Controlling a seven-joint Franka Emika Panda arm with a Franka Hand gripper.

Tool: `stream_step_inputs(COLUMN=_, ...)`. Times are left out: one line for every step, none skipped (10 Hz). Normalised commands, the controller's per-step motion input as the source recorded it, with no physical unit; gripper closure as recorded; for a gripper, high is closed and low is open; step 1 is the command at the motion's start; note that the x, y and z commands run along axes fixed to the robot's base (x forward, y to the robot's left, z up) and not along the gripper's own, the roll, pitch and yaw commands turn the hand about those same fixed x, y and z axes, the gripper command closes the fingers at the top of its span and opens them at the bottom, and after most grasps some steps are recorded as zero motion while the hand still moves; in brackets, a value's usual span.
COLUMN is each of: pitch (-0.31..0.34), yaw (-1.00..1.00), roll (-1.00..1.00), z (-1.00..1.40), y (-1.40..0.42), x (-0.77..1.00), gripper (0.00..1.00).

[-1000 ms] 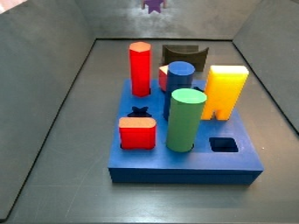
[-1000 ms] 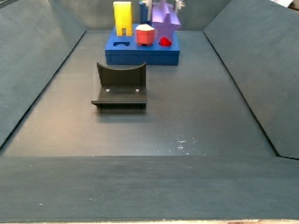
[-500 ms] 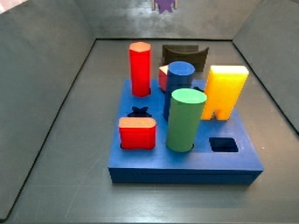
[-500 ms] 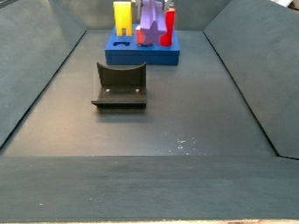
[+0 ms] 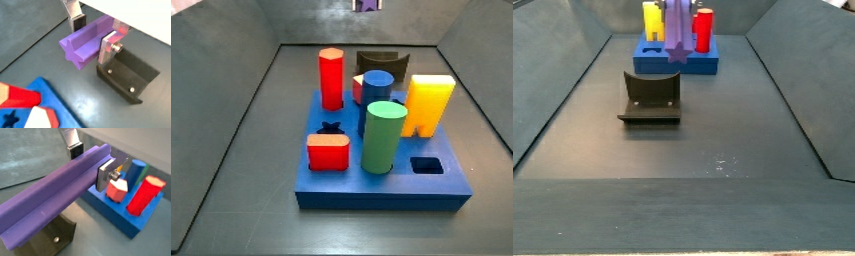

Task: Pick up the star object. Move up. Place the star object on the fixture. Regrasp the star object. Move to above the board. Insert the star object.
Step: Place the star object on the fixture.

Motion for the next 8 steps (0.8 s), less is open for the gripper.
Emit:
stream_step_inputs(pitch=0.144, yaw=-0.05, roll=-1.00, z=-0.02, y=0.04, x=0.82, gripper=1.00)
stream_step_inputs(pitch=0.149, yaw=-0.07, roll=-1.00, z=-0.02, y=0.04, x=0.75, gripper=1.00)
stream_step_inputs(pitch=0.152, yaw=-0.08, roll=-1.00, z=-0.02, y=0.04, x=0.69, gripper=1.00)
stream_step_inputs(pitch=0.156, yaw=-0.10, roll=-1.00, z=-0.02, y=0.04, x=0.62, gripper=1.00)
stream_step_inputs(pitch=0.159, yaw=-0.12, roll=-1.00, z=-0.02, y=0.04, x=0.58, gripper=1.00)
stream_step_inputs(pitch=0.162, yaw=-0.15, roll=-1.00, z=-0.02, y=0.04, x=0.52, gripper=1.00)
stream_step_inputs(pitch=0.162, yaw=-0.18, roll=-1.00, z=-0.02, y=0.04, x=0.48, gripper=1.00)
stream_step_inputs(pitch=0.147, yaw=-0.22, roll=-0.92, z=-0.02, y=0.04, x=0.43, gripper=1.00)
